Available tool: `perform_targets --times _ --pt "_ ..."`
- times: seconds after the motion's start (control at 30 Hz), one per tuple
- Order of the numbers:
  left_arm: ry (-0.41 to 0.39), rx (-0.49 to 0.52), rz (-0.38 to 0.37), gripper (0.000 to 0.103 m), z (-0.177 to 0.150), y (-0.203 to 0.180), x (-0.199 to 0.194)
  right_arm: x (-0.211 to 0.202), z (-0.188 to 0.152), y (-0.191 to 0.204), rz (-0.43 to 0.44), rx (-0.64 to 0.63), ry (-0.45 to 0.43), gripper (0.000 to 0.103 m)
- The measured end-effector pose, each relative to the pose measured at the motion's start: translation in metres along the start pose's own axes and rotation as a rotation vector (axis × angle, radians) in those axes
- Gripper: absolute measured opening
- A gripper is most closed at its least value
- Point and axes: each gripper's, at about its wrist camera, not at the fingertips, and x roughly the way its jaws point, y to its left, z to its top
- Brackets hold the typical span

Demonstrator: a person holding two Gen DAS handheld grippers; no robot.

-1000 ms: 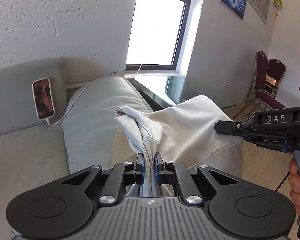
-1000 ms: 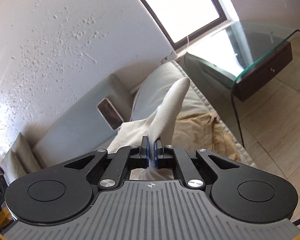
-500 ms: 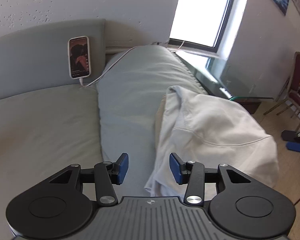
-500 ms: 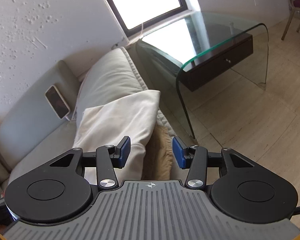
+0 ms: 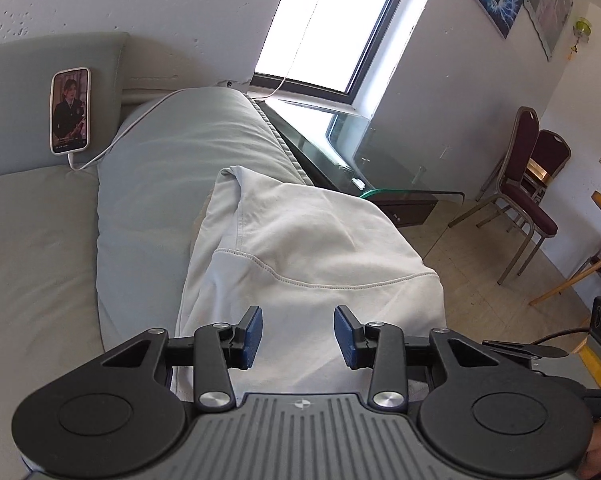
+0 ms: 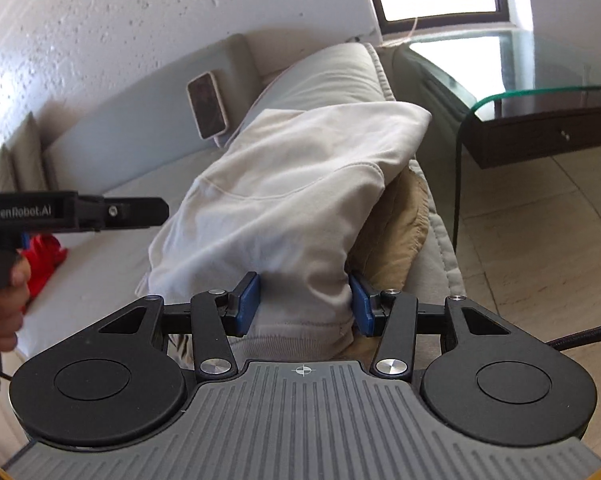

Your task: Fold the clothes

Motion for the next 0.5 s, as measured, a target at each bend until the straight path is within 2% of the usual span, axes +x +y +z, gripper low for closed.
perform_targets --times 0.03,0.1,0.23,0.27,0.3,0.37,0.4,0.43,0.5 --pt "0.000 0.005 0.006 0.037 0.000 0.000 -0.003 -0.004 0.002 0.002 0.005 0.017 0.003 0.006" --pt "0.003 -0.013 0.003 0.037 0.002 0.003 -0.005 -0.021 0.010 0.001 0.064 0.131 0.002 0.006" --pt "0.029 -0.062 -0.009 0.037 0.004 0.008 -0.007 -0.051 0.028 -0.014 0.212 0.452 -0.021 0.006" --pt "0.043 -0.067 -0.008 0.037 0.003 0.008 -0.008 -0.054 0.028 -0.020 0.204 0.543 0.008 0.007" --pt "0.056 -0.067 -0.005 0.039 0.002 0.009 -0.009 -0.054 0.025 -0.028 0.183 0.613 0.042 0.011" --pt "0.069 -0.063 0.012 0.039 -0.001 0.011 -0.013 -0.051 0.014 -0.040 0.114 0.666 0.117 0.020" --pt "0.070 -0.061 0.017 0.039 -0.002 0.013 -0.015 -0.048 0.006 -0.044 0.047 0.659 0.175 0.041" --pt "0.060 -0.061 0.015 0.039 -0.002 0.013 -0.016 -0.049 -0.001 -0.046 -0.019 0.646 0.201 0.048" --pt "0.030 -0.056 0.016 0.039 0.001 0.011 -0.016 -0.060 -0.008 -0.045 -0.121 0.607 0.153 0.048"
